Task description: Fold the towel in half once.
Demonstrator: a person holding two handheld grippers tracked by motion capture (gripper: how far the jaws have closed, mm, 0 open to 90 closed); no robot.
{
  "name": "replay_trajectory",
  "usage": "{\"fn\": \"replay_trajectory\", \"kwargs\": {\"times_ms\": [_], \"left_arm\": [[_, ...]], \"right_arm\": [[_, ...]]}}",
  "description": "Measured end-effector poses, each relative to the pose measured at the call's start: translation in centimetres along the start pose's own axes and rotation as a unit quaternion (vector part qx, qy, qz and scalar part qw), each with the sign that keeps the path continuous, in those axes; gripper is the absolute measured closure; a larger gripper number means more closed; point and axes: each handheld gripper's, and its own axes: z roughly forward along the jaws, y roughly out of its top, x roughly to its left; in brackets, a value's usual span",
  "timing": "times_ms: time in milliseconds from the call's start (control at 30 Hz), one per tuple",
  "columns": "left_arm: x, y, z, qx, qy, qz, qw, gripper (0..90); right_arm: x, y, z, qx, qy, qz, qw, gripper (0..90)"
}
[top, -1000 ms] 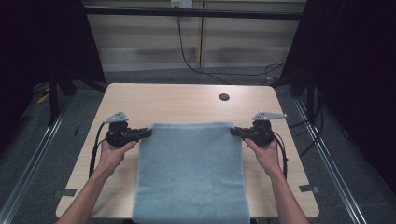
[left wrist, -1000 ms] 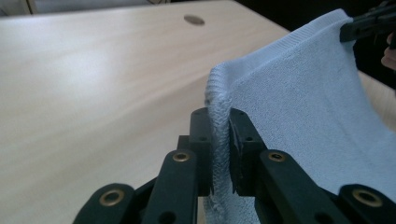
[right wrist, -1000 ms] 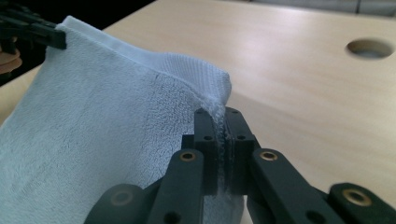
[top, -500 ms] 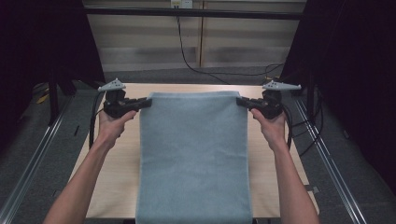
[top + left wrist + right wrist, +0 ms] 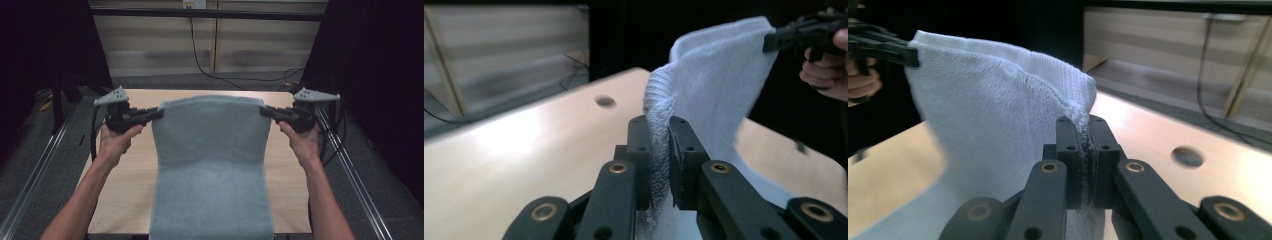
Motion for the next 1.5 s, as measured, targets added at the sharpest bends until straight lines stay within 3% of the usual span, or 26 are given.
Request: {"fn": "replay_trajectory", "kwargs": {"times_ms": [100,133,200,233,300,333,400,500,567,700,800,833,900,967,1100,1167,1233,1300,1333,1367,1400,1500], "left_arm": [[-1.2,-2.5,-1.3,-0.001,-0.016,-0.017,0.9997,82.1],[-1.6,-3.4,-1.6,0.003,-0.024,-0.022,0.9995,82.1],[-2.6,-5.2,-1.9,0.024,-0.031,-0.025,0.9989,82.1],[-3.1,-6.0,-2.0,0.038,-0.039,-0.028,0.9981,82.1],[-4.1,-7.6,-2.3,0.044,-0.044,-0.032,0.9975,82.1],[-4.9,-9.1,-2.8,0.045,-0.051,-0.046,0.9967,82.0],[-5.3,-9.7,-2.9,0.051,-0.053,-0.045,0.9963,82.0],[-6.4,-11.7,-3.0,0.087,-0.062,-0.052,0.9929,82.0],[-6.9,-13.0,-2.9,0.1,-0.065,-0.061,0.991,82.0],[-7.2,-16.3,-2.2,0.144,-0.072,-0.075,0.984,81.9],[-7.0,-17.0,-1.9,0.167,-0.064,-0.066,0.9817,81.8],[-7.1,-17.1,-1.8,0.175,-0.046,-0.051,0.9821,81.5],[-7.1,-17.5,-1.2,0.198,-0.047,-0.044,0.978,81.5],[-7.0,-17.8,-0.7,0.206,-0.044,-0.042,0.9768,81.5],[-5.5,-17.6,-0.1,0.195,-0.03,-0.051,0.979,81.6],[-4.1,-17.0,0.6,0.194,-0.012,-0.045,0.9799,81.7],[-2.4,-16.5,1.4,0.184,0.007,-0.058,0.9812,81.9],[-0.6,-16.0,2.2,0.18,0.018,-0.062,0.9815,82.0],[0.2,-15.6,2.8,0.181,0.025,-0.064,0.9811,82.0],[0.9,-15.3,3.2,0.182,0.023,-0.07,0.9805,82.0],[1.9,-14.9,3.9,0.18,0.028,-0.069,0.9808,82.0],[4.2,-14.2,5.3,0.166,0.047,-0.073,0.9823,82.1]], "right_arm": [[1.7,-2.5,-1.9,0.011,0.022,0.001,0.9997,86.5],[2.9,-4.3,-2.9,0.027,0.029,0.002,0.9992,86.5],[4.0,-6.3,-3.6,0.047,0.032,0.003,0.9984,86.5],[4.0,-6.3,-3.6,0.047,0.032,0.003,0.9984,86.5],[5.0,-8.4,-4.3,0.067,0.033,0.009,0.9972,86.5],[5.7,-9.8,-4.9,0.076,0.033,0.017,0.9964,86.5],[6.5,-11.3,-5.6,0.08,0.04,0.027,0.9956,86.6],[7.3,-12.8,-6.1,0.092,0.048,0.032,0.9941,86.5],[8.2,-14.6,-6.0,0.117,0.06,0.04,0.9905,86.5],[8.8,-17.4,-5.2,0.152,0.071,0.058,0.9842,86.5],[9.0,-19.1,-4.4,0.188,0.073,0.067,0.9772,86.5],[9.0,-19.6,-4.0,0.208,0.072,0.073,0.9726,86.4],[9.0,-19.7,-3.8,0.217,0.064,0.065,0.9719,86.5],[9.2,-19.9,-2.6,0.248,0.049,0.042,0.9665,86.5],[8.4,-19.6,-1.5,0.243,0.049,0.055,0.9672,86.8],[7.4,-19.3,-0.5,0.238,0.05,0.064,0.9678,86.8],[6.6,-18.7,0.9,0.236,0.046,0.059,0.9688,86.9],[5.5,-18.0,2.4,0.236,0.036,0.054,0.9697,86.9],[4.4,-17.2,4.0,0.235,0.024,0.048,0.9704,86.9],[4.4,-17.2,4.0,0.235,0.024,0.048,0.9704,86.9],[3.3,-16.5,5.5,0.235,0.011,0.045,0.9709,86.9],[2.0,-15.9,6.9,0.231,0.003,0.049,0.9716,87.0]]}}
